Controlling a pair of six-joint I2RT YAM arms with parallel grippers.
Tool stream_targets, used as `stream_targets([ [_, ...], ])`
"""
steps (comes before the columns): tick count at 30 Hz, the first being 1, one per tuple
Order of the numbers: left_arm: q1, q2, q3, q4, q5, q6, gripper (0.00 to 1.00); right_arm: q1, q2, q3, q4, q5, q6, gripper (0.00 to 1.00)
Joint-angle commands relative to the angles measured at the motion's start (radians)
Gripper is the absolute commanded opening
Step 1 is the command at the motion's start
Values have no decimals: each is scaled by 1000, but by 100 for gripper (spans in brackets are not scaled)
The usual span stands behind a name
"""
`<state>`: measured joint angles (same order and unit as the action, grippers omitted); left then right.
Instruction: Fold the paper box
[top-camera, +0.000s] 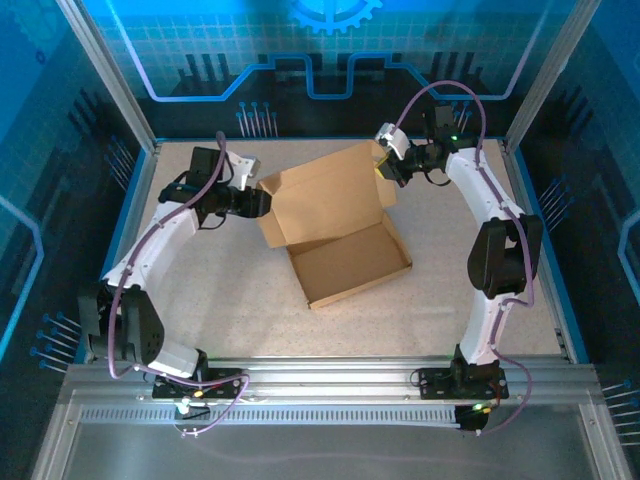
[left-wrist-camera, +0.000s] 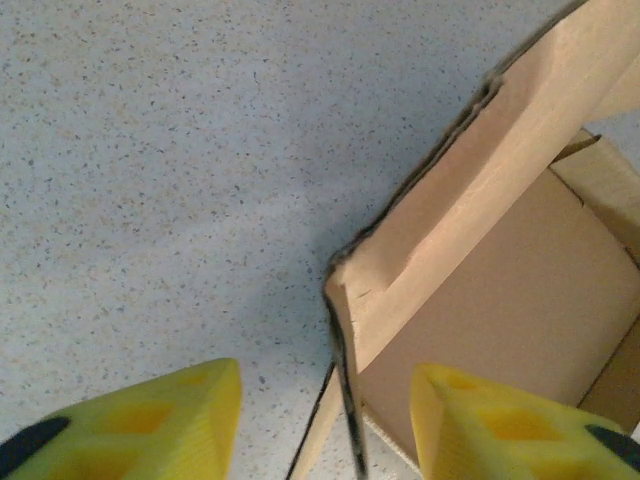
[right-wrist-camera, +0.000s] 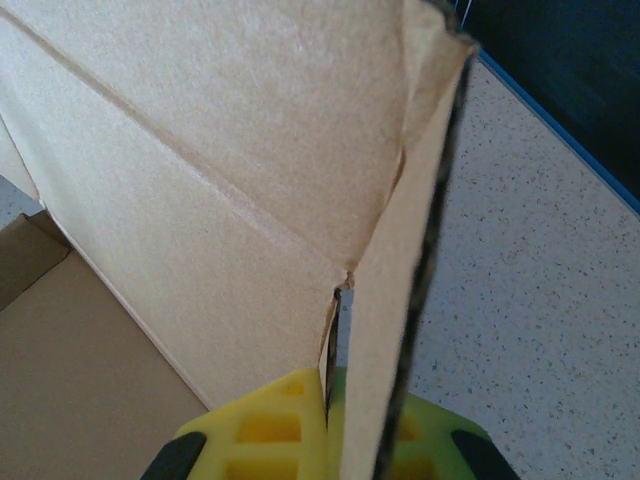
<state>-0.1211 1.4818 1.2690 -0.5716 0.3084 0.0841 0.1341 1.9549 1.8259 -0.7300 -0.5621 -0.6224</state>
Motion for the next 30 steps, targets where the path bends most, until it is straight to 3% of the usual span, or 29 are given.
stream_targets([
  [1,16,23,39,-69,64,72,46,-13,-15,43,-32,-40,-17,0],
  [4,16,40,42,-79,63,82,35,-14,-10,51,-39,-43,-16,0],
  [10,17,79,44,-105,49,98,30,-14,1,70,-52,-50,-17,0],
  [23,17,71,52,-114,23,113,3,-13,8,94,-74,-59,-12,0],
  [30,17,53,50,-119,-7,163,0,-13,-61,37,-67,-44,-5,30],
])
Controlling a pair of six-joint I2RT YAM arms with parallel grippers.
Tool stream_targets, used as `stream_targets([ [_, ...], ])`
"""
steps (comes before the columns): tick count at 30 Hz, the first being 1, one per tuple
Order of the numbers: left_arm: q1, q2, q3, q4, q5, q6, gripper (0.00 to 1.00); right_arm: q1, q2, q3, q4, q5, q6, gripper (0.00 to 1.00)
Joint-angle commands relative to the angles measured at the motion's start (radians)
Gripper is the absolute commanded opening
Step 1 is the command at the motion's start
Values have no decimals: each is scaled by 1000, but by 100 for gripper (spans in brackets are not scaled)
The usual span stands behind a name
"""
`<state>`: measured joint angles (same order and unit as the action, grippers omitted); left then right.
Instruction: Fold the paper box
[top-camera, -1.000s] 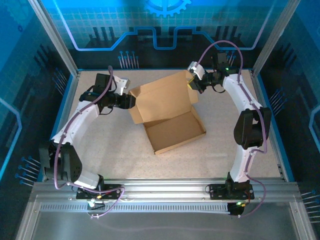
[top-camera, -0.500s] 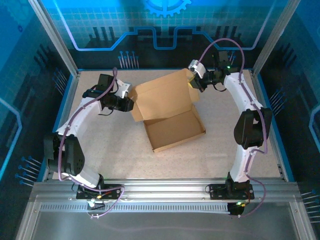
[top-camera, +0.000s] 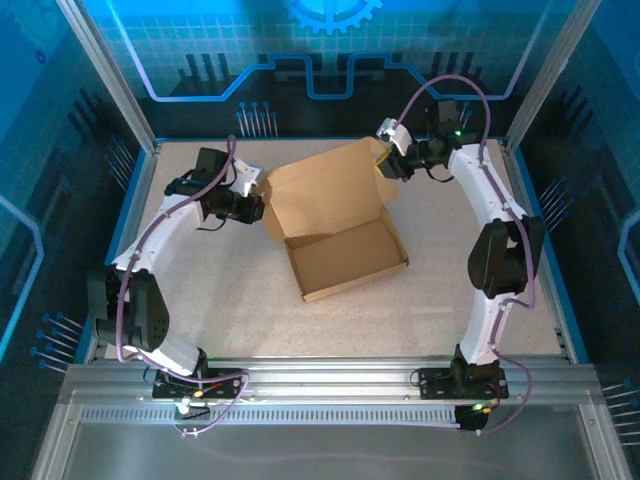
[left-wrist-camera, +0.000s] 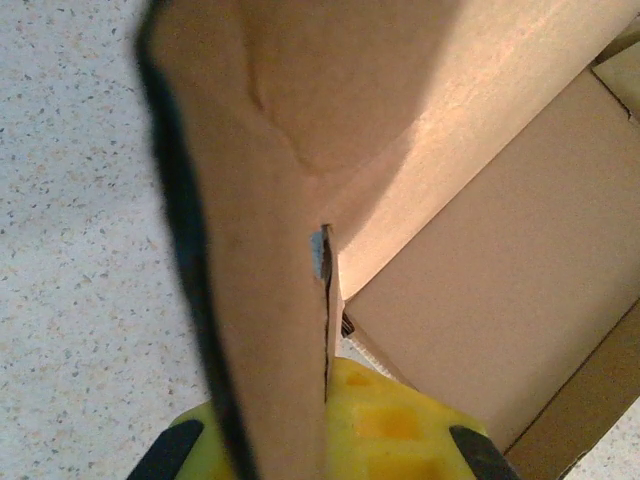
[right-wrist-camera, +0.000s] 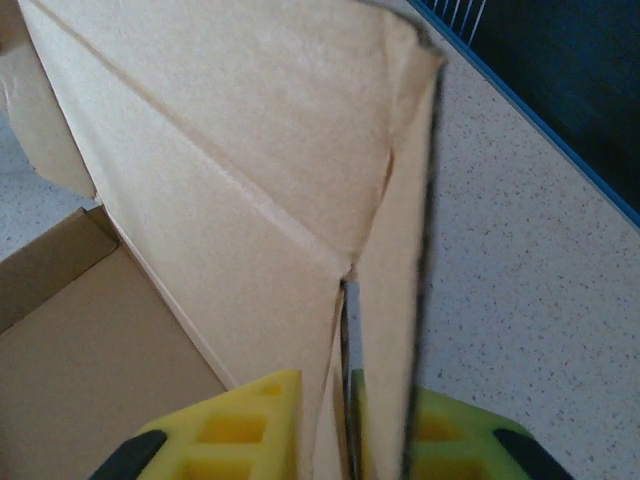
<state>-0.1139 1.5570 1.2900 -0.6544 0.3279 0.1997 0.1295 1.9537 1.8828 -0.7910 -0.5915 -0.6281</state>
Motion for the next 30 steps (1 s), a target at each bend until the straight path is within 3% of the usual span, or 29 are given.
stream_targets([
  [1,9,-24,27,-38,-26,66,0,-9,-70,-32,-4,-5,-3,33],
  [3,8,-29,23,-38,-21,99,0,-9,-85,-52,-3,16,-13,43],
  [17,8,-1,129,-165,33,275,0,-10,-13,40,-114,61,-154,62],
  [30,9,58,212,-289,64,369,0,-12,144,222,-181,59,-282,67],
])
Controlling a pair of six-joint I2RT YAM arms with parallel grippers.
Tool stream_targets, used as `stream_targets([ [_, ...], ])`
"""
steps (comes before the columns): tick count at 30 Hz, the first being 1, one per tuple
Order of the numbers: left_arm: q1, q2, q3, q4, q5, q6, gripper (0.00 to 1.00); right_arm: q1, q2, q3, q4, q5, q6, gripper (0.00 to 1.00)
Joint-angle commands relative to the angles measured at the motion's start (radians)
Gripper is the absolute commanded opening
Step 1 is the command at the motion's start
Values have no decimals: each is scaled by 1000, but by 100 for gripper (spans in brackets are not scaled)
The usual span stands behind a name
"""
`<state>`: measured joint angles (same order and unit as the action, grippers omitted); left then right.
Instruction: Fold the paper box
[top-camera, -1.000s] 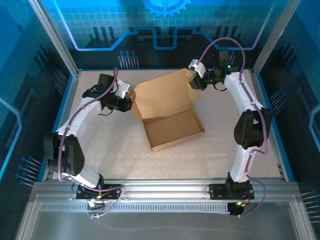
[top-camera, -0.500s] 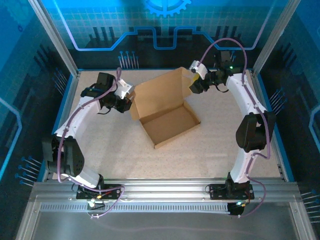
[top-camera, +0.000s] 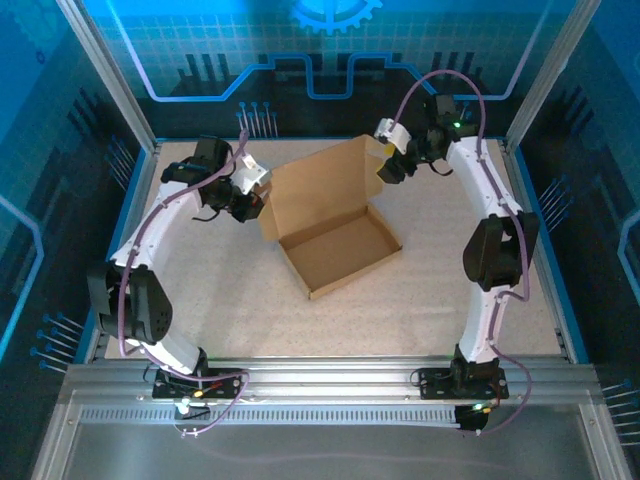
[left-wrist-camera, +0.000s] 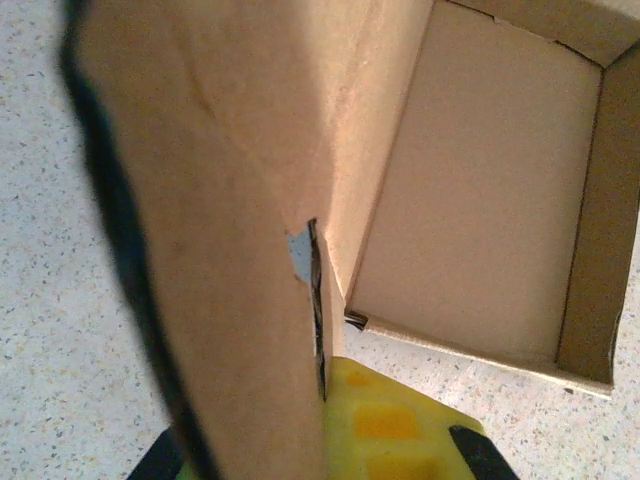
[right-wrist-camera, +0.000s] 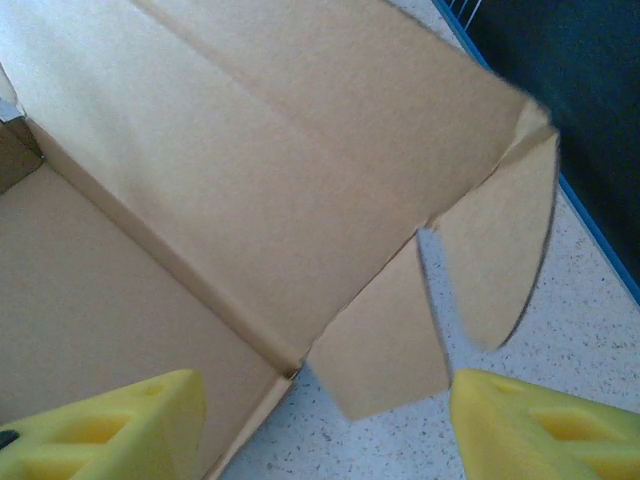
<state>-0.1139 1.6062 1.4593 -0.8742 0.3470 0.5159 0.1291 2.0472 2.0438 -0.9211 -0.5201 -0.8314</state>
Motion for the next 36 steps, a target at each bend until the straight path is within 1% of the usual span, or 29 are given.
stream_targets([
  [1,9,10,43,-73,47,57,0,-13,67,86,-69,-18,-93,67],
  [5,9,2,28,-71,49,73,0,-13,152,204,-153,-32,-139,65],
  [7,8,-3,24,-65,37,70,0,-14,185,260,-201,-35,-157,61],
  [10,8,-4,26,-66,31,70,0,-16,202,288,-249,-36,-190,51],
  [12,8,-3,28,-71,28,75,0,-22,200,280,-252,-33,-187,50],
  [13,8,-5,27,-72,26,77,0,-27,199,275,-239,-28,-174,50],
  [15,8,-6,27,-73,21,76,0,-40,193,266,-207,-28,-132,56],
  [18,8,-10,27,-72,21,77,0,-64,185,264,-197,-53,-113,62],
  [20,9,-12,27,-70,25,74,0,-65,182,263,-203,-54,-127,63],
  [24,9,-11,27,-69,27,72,0,-52,194,268,-215,-52,-150,68],
  [26,9,-9,27,-69,27,72,0,-42,204,279,-231,-52,-165,67],
  [33,9,-12,28,-68,22,73,0,-20,219,308,-331,-65,-223,51],
  [34,8,-11,29,-69,20,73,0,-23,219,307,-338,-60,-226,47],
  [36,8,-13,29,-67,18,73,0,-25,213,304,-358,-48,-236,35],
])
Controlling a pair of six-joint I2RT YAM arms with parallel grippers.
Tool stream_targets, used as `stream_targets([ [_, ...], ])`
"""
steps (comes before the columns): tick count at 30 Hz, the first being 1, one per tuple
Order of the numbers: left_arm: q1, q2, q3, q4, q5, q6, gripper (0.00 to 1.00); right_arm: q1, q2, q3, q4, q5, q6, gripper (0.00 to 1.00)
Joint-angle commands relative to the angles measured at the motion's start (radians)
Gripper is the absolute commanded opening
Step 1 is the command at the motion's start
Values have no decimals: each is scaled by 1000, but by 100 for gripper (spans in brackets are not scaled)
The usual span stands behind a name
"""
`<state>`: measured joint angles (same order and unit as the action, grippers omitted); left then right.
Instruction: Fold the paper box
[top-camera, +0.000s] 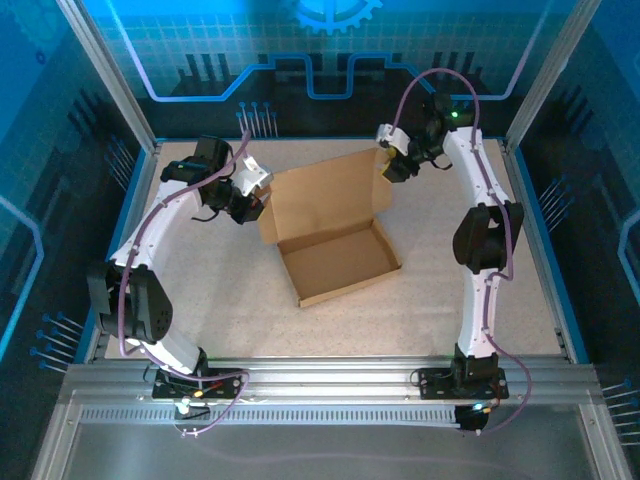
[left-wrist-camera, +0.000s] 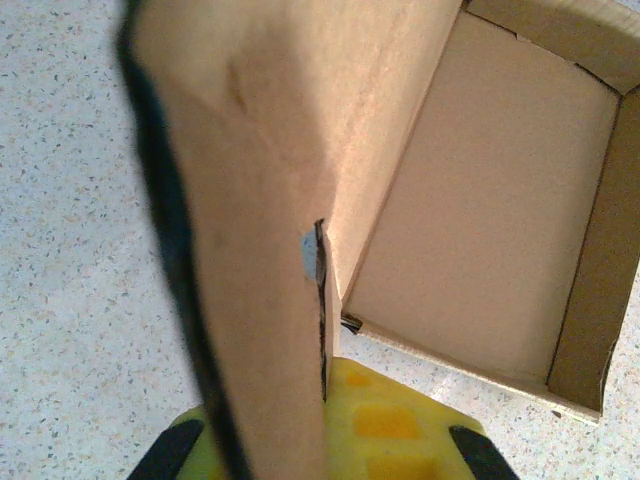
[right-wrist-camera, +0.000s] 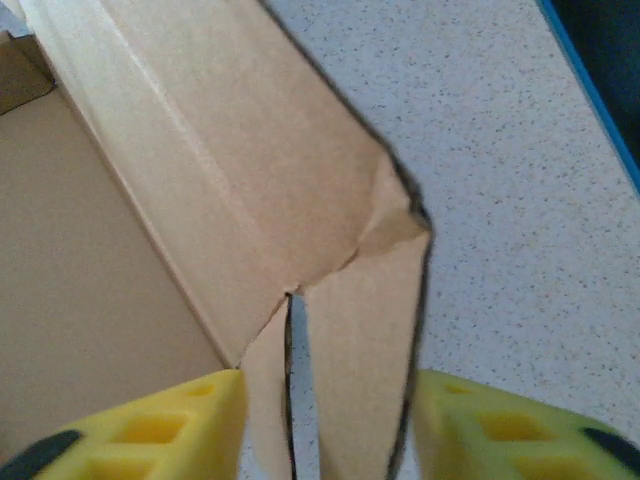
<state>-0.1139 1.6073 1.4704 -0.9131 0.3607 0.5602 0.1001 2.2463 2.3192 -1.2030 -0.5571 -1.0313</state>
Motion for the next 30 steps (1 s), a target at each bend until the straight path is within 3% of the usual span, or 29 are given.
stream_targets([
  [1,9,-15,16,-25,3,28,0,3,11,28,-90,-5,-47,27],
  [4,9,-14,13,-19,3,27,0,2,4,23,-113,6,-61,3],
  [5,8,-13,12,-16,3,27,0,1,4,23,-117,9,-62,0],
  [12,8,-14,13,39,-23,-41,0,32,-52,-30,-28,42,43,0],
  [19,7,-38,-19,254,-66,-284,0,75,-223,-250,263,129,459,0],
  [24,-7,-20,-19,342,-102,-457,0,136,-312,-371,376,339,718,0],
  [30,-84,-18,-29,412,-242,-625,0,227,-441,-566,550,538,1022,0],
])
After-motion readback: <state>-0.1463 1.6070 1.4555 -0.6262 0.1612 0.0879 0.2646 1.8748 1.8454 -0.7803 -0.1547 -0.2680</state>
